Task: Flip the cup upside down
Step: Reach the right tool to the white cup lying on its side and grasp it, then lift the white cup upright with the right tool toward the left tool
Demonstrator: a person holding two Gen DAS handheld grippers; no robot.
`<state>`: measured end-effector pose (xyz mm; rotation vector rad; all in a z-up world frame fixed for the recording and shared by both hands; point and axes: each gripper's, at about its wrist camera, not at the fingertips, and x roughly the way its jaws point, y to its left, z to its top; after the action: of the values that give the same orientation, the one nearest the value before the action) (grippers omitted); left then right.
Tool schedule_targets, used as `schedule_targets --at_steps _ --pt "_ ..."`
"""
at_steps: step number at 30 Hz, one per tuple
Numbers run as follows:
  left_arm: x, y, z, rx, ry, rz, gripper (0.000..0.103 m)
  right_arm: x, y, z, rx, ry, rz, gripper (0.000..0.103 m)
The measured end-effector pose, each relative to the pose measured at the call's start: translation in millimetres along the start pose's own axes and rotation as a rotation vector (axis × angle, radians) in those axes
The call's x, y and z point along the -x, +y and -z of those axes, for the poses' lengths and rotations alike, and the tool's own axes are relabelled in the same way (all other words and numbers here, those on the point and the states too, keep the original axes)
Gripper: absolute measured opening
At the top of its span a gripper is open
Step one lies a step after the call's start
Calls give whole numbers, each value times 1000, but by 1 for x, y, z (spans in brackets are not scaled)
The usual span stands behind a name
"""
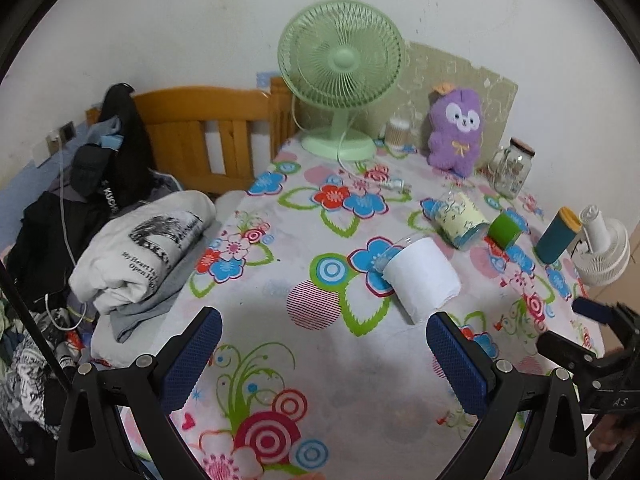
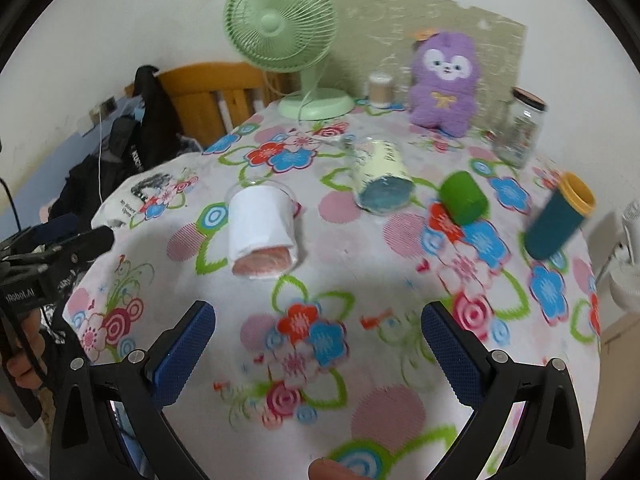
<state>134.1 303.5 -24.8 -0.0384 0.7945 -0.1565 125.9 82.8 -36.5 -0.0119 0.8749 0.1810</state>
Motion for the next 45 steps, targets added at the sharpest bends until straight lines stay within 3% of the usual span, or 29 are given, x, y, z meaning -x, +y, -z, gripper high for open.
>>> schedule_targets --at_steps 4,11,21,27,28,31,45 --pt "-24 2 -9 -31 40 1 103 -26 2 -20 21 33 -4 103" --pt "-60 4 -18 -75 101 10 103 -78 19 -46 71 125 -93 103" --pt "-97 20 -18 -193 196 24 103 -119 44 -65 128 180 -135 102" --pt "-103 14 -14 -269 222 41 103 -135 50 -63 158 232 -135 73" --pt "-103 12 -12 -283 226 45 103 -136 51 -62 157 240 -134 67" --pt "-104 6 -9 -323 233 44 103 -132 47 -59 143 230 -133 65" --pt "-76 -45 -1 -424 211 108 103 -56 18 -33 91 130 -107 64"
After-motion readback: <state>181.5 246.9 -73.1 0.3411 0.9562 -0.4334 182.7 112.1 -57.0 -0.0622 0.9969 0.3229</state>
